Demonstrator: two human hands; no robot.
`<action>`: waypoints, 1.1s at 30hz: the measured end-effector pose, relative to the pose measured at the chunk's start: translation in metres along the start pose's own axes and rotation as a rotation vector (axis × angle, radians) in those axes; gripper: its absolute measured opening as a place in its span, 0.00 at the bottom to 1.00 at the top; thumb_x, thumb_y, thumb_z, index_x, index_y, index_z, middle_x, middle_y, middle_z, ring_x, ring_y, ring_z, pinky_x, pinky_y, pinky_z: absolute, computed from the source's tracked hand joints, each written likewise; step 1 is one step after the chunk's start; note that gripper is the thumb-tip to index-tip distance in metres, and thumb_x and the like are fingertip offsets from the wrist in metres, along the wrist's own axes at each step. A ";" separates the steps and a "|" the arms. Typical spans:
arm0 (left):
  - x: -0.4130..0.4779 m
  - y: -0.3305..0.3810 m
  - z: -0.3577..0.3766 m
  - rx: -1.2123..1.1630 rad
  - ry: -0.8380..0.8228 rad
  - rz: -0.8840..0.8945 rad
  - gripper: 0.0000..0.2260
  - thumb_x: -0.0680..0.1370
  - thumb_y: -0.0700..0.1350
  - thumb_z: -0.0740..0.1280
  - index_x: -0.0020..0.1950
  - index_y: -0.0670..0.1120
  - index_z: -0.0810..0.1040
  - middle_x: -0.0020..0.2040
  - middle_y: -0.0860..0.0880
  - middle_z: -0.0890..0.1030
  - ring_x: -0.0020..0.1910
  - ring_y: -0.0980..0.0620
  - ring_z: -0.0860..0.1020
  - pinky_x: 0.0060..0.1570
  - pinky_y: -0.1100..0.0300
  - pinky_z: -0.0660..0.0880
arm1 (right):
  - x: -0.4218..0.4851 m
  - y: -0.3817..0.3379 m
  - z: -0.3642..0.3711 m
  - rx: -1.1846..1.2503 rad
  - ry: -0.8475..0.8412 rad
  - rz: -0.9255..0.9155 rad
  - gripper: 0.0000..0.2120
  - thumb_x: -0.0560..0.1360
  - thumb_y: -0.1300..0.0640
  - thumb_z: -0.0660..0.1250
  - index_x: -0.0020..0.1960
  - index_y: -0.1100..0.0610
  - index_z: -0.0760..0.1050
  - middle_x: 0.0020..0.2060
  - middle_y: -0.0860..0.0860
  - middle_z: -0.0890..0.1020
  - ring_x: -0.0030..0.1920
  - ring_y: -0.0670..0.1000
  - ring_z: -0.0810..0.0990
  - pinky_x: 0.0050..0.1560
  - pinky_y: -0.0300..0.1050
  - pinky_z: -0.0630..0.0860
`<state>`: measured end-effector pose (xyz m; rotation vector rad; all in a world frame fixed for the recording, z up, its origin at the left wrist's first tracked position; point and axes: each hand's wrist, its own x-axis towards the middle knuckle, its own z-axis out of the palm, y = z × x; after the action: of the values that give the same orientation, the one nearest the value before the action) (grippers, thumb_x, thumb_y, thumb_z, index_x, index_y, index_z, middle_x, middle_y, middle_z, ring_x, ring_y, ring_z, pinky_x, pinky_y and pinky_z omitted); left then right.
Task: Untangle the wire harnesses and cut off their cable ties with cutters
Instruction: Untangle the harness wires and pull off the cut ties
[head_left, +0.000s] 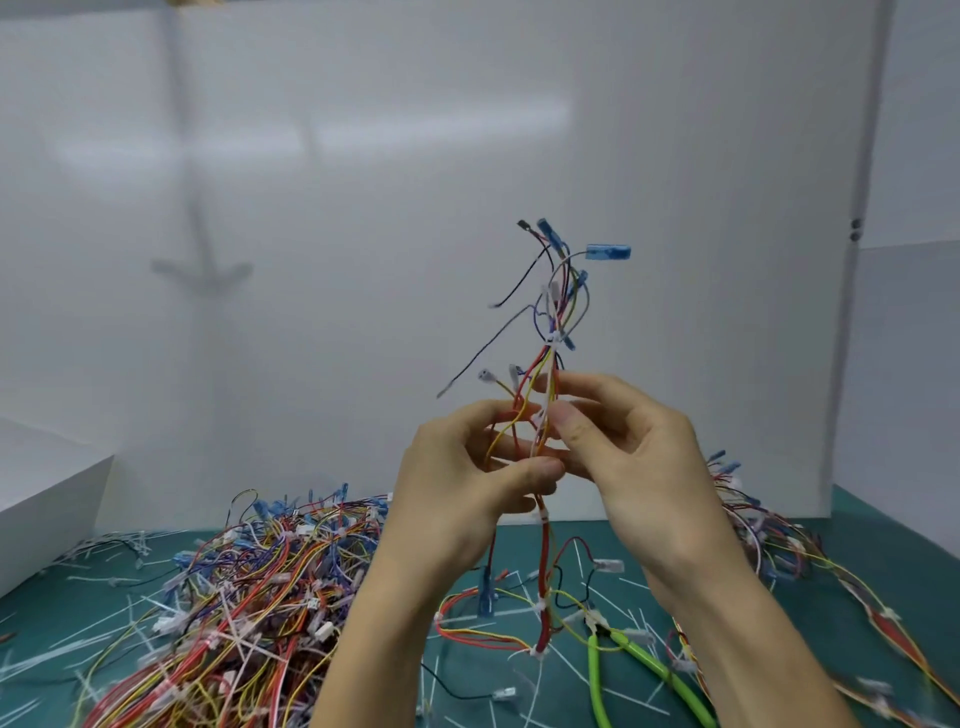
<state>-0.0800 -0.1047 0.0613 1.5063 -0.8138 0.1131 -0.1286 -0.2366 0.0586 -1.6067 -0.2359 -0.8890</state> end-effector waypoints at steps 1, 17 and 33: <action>0.000 0.000 0.000 -0.028 0.026 -0.013 0.16 0.71 0.34 0.75 0.53 0.50 0.82 0.39 0.44 0.86 0.37 0.47 0.85 0.35 0.62 0.79 | 0.000 0.000 0.000 -0.005 0.008 0.004 0.09 0.79 0.58 0.67 0.51 0.46 0.83 0.44 0.47 0.86 0.50 0.50 0.85 0.55 0.55 0.81; 0.002 0.001 -0.008 -0.343 0.210 -0.012 0.16 0.68 0.37 0.77 0.54 0.45 0.80 0.40 0.43 0.86 0.39 0.45 0.86 0.36 0.62 0.80 | -0.003 0.004 -0.007 -0.353 -0.363 0.224 0.04 0.72 0.59 0.76 0.44 0.51 0.86 0.39 0.45 0.87 0.43 0.43 0.86 0.53 0.43 0.82; -0.005 -0.028 -0.047 0.109 -0.455 -0.343 0.29 0.66 0.46 0.80 0.64 0.50 0.73 0.52 0.50 0.85 0.51 0.51 0.84 0.50 0.63 0.78 | 0.001 -0.007 -0.015 0.186 0.103 0.193 0.07 0.76 0.66 0.68 0.44 0.57 0.84 0.36 0.56 0.86 0.33 0.49 0.84 0.33 0.35 0.79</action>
<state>-0.0497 -0.0633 0.0417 1.7831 -0.9003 -0.4616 -0.1378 -0.2491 0.0642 -1.3822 -0.0860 -0.7751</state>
